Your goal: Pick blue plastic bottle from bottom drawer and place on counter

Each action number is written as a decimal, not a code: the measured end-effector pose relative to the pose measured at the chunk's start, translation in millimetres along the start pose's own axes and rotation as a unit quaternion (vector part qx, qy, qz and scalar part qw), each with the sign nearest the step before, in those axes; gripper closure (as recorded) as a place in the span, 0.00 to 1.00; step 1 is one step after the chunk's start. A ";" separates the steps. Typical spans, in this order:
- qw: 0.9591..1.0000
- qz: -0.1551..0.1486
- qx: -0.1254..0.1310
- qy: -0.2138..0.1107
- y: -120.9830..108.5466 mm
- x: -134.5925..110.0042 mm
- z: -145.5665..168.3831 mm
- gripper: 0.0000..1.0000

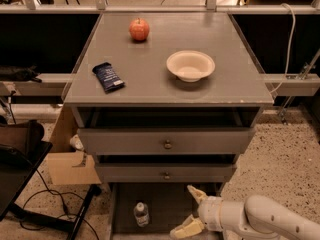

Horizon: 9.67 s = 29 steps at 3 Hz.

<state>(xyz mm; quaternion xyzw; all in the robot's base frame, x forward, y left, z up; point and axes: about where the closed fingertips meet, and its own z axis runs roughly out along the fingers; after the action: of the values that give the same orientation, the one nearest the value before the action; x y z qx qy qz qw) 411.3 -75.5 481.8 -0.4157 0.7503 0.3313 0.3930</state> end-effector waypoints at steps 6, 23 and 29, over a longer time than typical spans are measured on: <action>0.972 -0.118 -0.177 -0.098 -40.6 143.9 216.3 0.00; 0.987 -0.039 0.027 -0.151 -1.4 -309.1 -192.6 1.00; 0.930 -0.047 0.265 -0.251 -153.9 -532.3 -336.5 1.00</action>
Offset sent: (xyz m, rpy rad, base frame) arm 0.0478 0.0523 -0.2198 0.1233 -0.0213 0.2373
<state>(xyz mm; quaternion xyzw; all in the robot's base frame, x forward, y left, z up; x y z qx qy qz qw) 625.5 -226.2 1074.8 -0.2340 0.6673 0.1954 0.6795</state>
